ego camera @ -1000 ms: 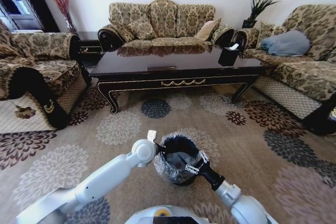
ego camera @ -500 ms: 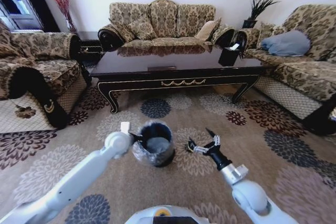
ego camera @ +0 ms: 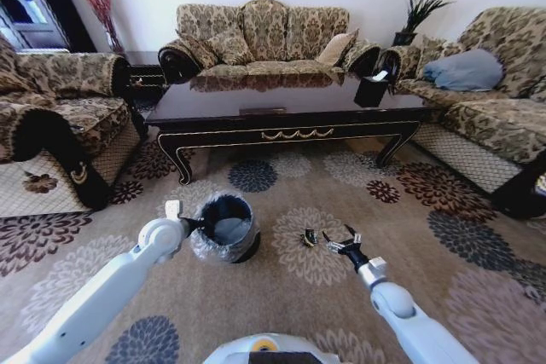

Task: Move to the front of the table and pick up the trash from the floor, then place it into the trash bin.

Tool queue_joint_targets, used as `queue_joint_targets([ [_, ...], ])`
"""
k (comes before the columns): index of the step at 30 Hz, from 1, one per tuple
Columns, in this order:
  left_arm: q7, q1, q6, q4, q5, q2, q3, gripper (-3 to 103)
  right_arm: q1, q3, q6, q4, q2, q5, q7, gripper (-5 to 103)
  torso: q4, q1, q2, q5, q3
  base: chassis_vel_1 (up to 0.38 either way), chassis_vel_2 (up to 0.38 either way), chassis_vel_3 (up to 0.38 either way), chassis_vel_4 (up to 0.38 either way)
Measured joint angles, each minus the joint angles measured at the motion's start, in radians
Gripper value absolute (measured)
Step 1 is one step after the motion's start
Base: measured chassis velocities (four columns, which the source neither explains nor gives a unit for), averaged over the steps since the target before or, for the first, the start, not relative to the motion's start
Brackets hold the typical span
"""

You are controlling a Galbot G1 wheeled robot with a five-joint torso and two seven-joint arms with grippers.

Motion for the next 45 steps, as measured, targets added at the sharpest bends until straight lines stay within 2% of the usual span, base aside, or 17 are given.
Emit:
queue_joint_targets([
  [3,-0.019,0.020,-0.004,-0.014,-0.001,0.001,-0.009,2,0.114,-0.080,-0.002,-0.118,0.035,0.001,-0.008,100,-0.0005,0.000,0.000,0.0002,0.000,0.000,0.000,0.000,0.000],
  [9,-0.038,0.032,-0.005,-0.033,-0.019,0.010,-0.014,2,0.195,-0.131,0.003,-0.263,0.087,-0.009,-0.020,100,-0.0003,0.000,0.000,0.0002,0.000,0.000,0.000,0.000,0.000],
  [15,-0.049,0.033,-0.006,-0.038,-0.043,0.012,-0.018,2,0.222,-0.140,0.015,-0.368,0.119,-0.009,-0.030,100,-0.0009,0.000,0.000,0.0001,0.000,0.000,0.000,0.000,0.000],
  [21,-0.063,0.029,-0.006,-0.042,-0.060,0.010,-0.014,2,0.269,-0.146,0.026,-0.477,0.155,0.034,-0.045,100,-0.0006,0.000,0.000,0.0001,0.000,0.000,0.000,0.000,0.000],
  [28,-0.063,0.029,-0.006,-0.027,-0.060,0.000,-0.014,2,0.324,-0.175,0.034,-0.553,0.216,0.019,-0.048,101,-0.0006,0.000,0.000,0.0002,0.000,0.000,0.000,0.000,0.000],
  [29,-0.063,0.030,-0.006,-0.027,-0.060,0.000,-0.015,2,0.332,-0.174,0.034,-0.571,0.228,0.017,-0.048,97,-0.0005,0.000,0.000,0.0002,0.000,0.000,0.000,0.000,0.000],
  [30,-0.063,0.030,-0.006,-0.027,-0.059,0.000,-0.015,2,0.338,-0.172,0.034,-0.583,0.234,0.017,-0.048,97,-0.0005,0.000,0.000,0.0003,0.000,0.000,0.000,0.000,0.000],
  [32,-0.063,0.032,-0.006,-0.027,-0.059,0.000,-0.021,2,0.349,-0.165,0.034,-0.612,0.243,0.020,-0.048,87,-0.0003,0.000,0.000,0.0003,0.000,0.000,0.000,0.000,0.000],
  [33,-0.063,0.032,-0.006,-0.027,-0.059,0.000,-0.021,2,0.349,-0.165,0.034,-0.612,0.243,0.020,-0.048,87,-0.0003,0.000,0.000,0.0003,0.000,0.000,0.000,0.000,0.000],
  [35,-0.063,0.036,-0.005,-0.028,-0.059,0.002,-0.029,2,0.356,-0.163,0.040,-0.636,0.243,0.020,-0.051,77,-0.0005,0.000,0.000,0.0002,0.000,0.000,0.000,0.000,0.000],
  [39,-0.063,0.036,-0.005,-0.028,-0.059,0.002,-0.030,2,0.356,-0.162,0.040,-0.638,0.242,0.021,-0.051,77,-0.0006,0.000,0.000,0.0002,0.000,0.000,0.000,0.000,0.000],
  [40,-0.062,0.041,-0.005,-0.028,-0.059,0.004,-0.035,2,0.361,-0.159,0.044,-0.651,0.240,0.025,-0.054,60,-0.0005,0.000,0.000,0.0001,0.000,0.000,0.000,0.000,0.000],
  [41,-0.062,0.042,-0.005,-0.028,-0.058,0.004,-0.036,2,0.361,-0.158,0.045,-0.652,0.240,0.025,-0.055,54,-0.0004,0.000,0.000,0.0003,0.000,0.000,0.000,0.000,0.000],
  [42,-0.062,0.042,-0.005,-0.028,-0.058,0.004,-0.036,2,0.361,-0.158,0.045,-0.652,0.240,0.025,-0.055,54,-0.0004,0.000,0.000,0.0003,0.000,0.000,0.000,0.000,0.000],
  [45,-0.063,0.046,-0.005,-0.033,-0.058,0.005,-0.045,2,0.353,-0.155,0.052,-0.656,0.240,0.021,-0.056,38,-0.0005,0.000,0.000,0.0004,0.000,0.000,0.000,0.000,0.000],
])
